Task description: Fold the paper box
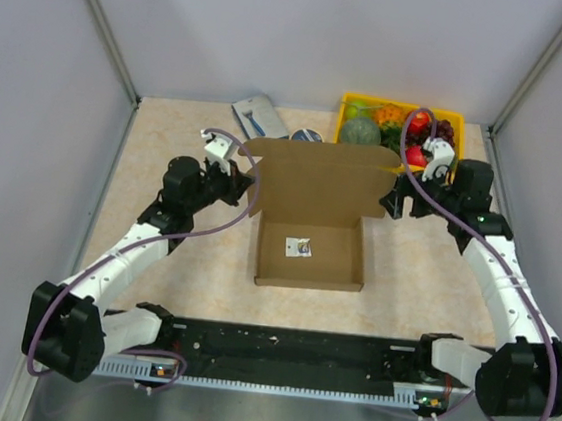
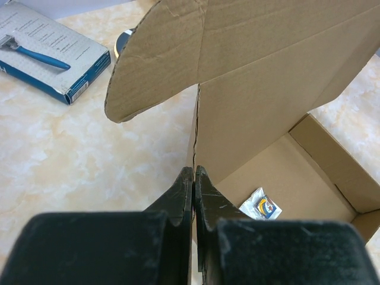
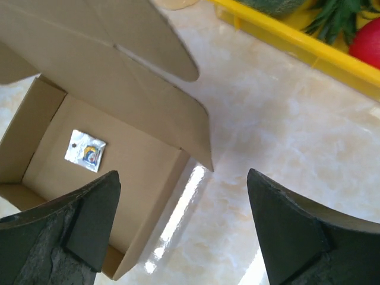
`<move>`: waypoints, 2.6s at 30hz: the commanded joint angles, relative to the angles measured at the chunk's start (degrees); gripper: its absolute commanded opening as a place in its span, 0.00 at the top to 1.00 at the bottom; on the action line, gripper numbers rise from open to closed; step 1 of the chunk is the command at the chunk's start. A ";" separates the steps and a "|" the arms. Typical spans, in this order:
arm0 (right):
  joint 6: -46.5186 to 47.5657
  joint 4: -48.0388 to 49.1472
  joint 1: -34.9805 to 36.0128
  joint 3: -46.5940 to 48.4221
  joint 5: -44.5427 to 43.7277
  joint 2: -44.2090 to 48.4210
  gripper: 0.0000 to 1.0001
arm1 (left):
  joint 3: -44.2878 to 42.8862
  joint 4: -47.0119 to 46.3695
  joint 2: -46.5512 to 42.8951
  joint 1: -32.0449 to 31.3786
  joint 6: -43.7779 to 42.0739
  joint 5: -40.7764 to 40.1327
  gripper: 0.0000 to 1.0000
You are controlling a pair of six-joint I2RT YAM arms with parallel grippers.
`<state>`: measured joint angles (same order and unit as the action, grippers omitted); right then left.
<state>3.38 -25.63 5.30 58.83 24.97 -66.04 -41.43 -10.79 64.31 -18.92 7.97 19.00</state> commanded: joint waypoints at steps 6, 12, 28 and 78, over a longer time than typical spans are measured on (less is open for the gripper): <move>1.55 25.19 -0.82 -6.54 16.85 -2.33 0.22 | -0.32 -0.56 0.73 -0.07 -0.14 3.85 1.00; -1.08 22.20 1.11 -4.52 13.45 -3.48 0.62 | -1.02 1.20 0.28 -0.42 1.26 1.66 1.00; -29.11 5.86 27.38 -7.31 -45.50 8.64 1.00 | 1.79 6.39 -7.00 -14.47 19.36 -35.25 1.00; -10.93 72.48 44.36 -35.52 -70.50 1.61 1.00 | 8.64 -24.63 7.93 -30.39 17.70 -59.71 1.00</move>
<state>-4.84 44.91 49.56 25.71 -49.67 -67.96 -35.42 -32.67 72.49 -48.84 22.41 -47.33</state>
